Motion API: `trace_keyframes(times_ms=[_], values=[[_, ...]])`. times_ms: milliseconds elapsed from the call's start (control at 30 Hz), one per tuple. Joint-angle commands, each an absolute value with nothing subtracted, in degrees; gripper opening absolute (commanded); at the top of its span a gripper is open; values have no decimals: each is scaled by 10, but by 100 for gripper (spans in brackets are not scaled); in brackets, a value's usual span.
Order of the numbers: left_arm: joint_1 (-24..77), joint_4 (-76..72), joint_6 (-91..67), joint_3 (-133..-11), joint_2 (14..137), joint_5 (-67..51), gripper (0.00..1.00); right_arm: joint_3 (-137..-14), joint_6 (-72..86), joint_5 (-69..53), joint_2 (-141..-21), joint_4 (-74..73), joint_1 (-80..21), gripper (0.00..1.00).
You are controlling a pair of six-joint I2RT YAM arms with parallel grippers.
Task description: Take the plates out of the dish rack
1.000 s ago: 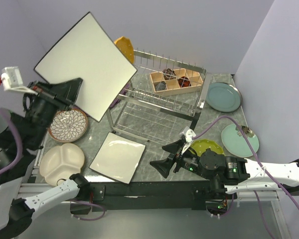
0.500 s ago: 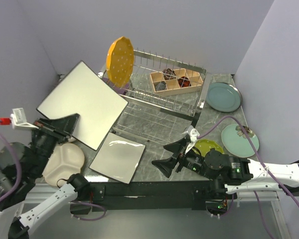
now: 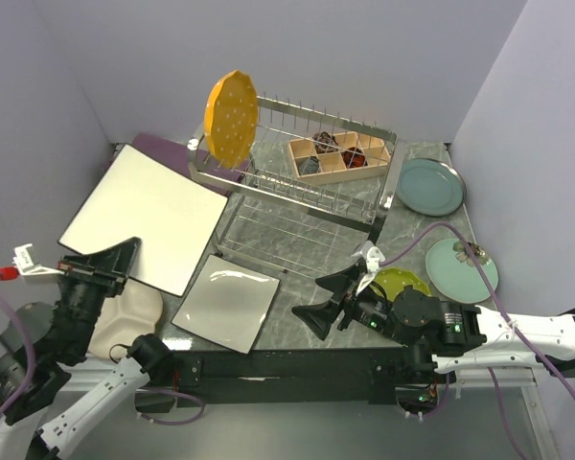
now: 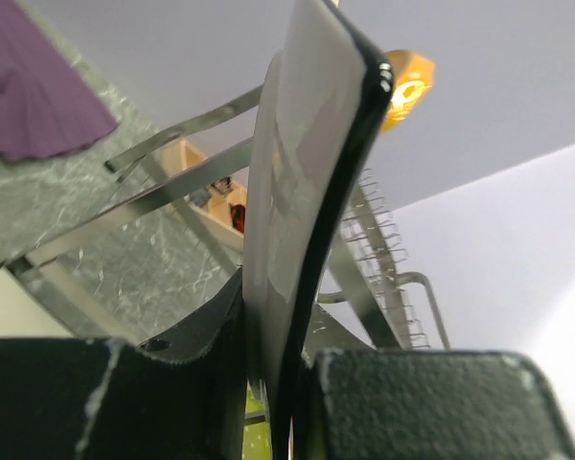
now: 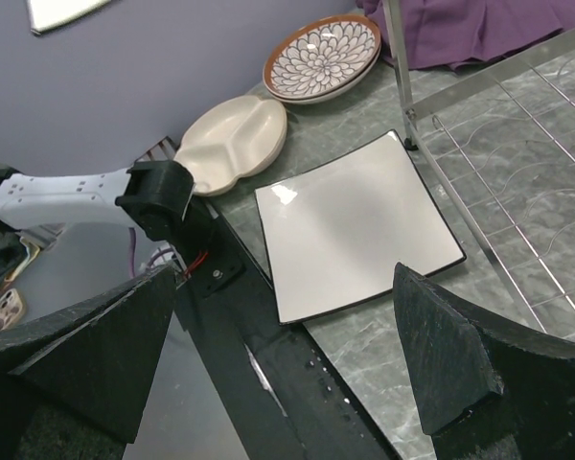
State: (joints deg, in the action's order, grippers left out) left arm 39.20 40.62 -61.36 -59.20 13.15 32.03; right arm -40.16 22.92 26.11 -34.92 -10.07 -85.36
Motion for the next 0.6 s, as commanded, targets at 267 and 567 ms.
trace_keyframes(times_ms=[267,567], values=[[393,353,-816,-446,72,314,1,-403,230,278,-338,-84,-857,100],[388,374,-867,-382,25,285,1,-410,229,281,-351,-84,-857,100]])
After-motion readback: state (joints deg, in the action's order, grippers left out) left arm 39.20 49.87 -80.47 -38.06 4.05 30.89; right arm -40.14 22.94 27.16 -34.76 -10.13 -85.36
